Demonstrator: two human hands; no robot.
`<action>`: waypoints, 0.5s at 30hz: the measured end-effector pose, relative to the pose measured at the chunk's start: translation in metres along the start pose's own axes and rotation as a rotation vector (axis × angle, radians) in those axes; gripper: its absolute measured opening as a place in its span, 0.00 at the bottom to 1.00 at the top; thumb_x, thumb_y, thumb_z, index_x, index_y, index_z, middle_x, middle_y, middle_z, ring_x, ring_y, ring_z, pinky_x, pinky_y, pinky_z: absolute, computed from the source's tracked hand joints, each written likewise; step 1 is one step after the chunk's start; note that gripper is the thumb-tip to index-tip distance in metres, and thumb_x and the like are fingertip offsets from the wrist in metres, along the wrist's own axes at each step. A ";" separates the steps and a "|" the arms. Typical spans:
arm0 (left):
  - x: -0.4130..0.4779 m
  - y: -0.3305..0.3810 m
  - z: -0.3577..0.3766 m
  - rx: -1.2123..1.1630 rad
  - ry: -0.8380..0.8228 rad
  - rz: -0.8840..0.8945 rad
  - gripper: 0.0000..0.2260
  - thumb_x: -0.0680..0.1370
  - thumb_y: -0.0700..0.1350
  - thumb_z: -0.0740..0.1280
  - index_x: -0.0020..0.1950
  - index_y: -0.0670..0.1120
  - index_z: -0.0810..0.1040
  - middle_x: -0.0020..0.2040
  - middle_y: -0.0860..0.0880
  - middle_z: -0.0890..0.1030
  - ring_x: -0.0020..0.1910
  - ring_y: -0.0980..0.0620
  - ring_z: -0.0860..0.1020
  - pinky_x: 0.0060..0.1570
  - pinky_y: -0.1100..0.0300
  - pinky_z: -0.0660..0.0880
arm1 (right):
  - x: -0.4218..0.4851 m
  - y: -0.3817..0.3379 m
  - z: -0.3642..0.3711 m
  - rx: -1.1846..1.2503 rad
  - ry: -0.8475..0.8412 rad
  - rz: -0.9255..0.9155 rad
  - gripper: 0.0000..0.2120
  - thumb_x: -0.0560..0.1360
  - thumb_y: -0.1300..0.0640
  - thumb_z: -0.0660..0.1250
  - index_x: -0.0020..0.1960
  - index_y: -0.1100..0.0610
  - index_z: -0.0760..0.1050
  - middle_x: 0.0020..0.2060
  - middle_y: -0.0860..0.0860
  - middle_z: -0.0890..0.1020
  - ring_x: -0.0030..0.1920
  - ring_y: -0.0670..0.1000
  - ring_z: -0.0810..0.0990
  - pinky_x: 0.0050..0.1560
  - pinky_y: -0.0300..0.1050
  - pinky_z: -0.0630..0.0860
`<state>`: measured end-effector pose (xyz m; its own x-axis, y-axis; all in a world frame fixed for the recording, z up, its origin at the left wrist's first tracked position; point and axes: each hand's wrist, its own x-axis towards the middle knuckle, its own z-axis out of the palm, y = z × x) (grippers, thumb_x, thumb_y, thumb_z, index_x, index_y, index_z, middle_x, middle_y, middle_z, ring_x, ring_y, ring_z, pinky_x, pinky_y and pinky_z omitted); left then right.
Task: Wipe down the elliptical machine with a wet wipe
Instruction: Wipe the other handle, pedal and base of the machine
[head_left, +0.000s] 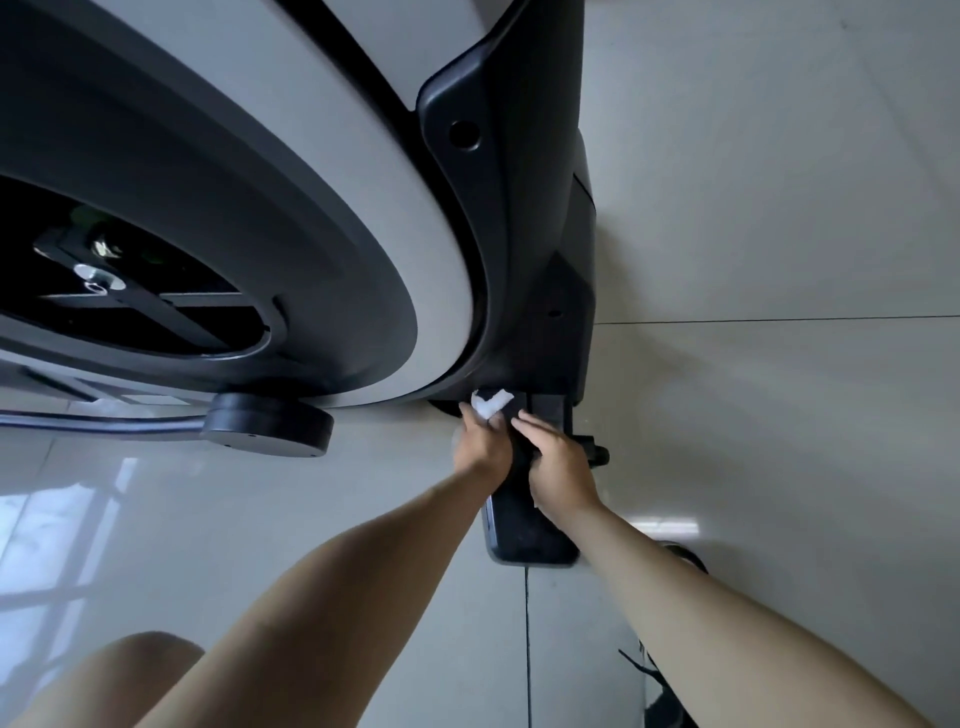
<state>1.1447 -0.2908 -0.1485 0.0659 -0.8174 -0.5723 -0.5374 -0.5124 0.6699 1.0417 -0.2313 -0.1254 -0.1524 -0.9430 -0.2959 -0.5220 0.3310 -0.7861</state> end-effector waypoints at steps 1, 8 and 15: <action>-0.010 -0.009 0.000 -0.023 -0.036 0.013 0.25 0.83 0.55 0.55 0.78 0.48 0.56 0.67 0.40 0.75 0.66 0.37 0.74 0.66 0.45 0.70 | -0.003 -0.001 -0.001 -0.003 0.007 0.010 0.32 0.74 0.77 0.55 0.73 0.58 0.74 0.75 0.51 0.72 0.76 0.49 0.68 0.68 0.22 0.55; -0.093 -0.054 0.003 -0.202 -0.220 -0.127 0.38 0.83 0.65 0.55 0.84 0.50 0.39 0.80 0.48 0.63 0.80 0.48 0.61 0.77 0.55 0.57 | -0.035 -0.005 0.004 -0.031 0.002 0.053 0.31 0.75 0.76 0.55 0.74 0.57 0.74 0.76 0.48 0.70 0.76 0.48 0.67 0.76 0.37 0.60; -0.100 -0.051 -0.008 -0.447 -0.257 -0.342 0.38 0.81 0.72 0.44 0.81 0.49 0.63 0.79 0.49 0.66 0.77 0.48 0.65 0.74 0.53 0.59 | -0.067 0.003 0.011 -0.104 -0.036 0.077 0.35 0.73 0.78 0.53 0.74 0.57 0.73 0.76 0.47 0.69 0.77 0.46 0.65 0.76 0.36 0.57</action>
<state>1.1720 -0.1852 -0.1217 -0.0626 -0.5265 -0.8479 -0.1134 -0.8403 0.5301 1.0599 -0.1670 -0.1142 -0.1659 -0.9127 -0.3735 -0.5944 0.3948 -0.7006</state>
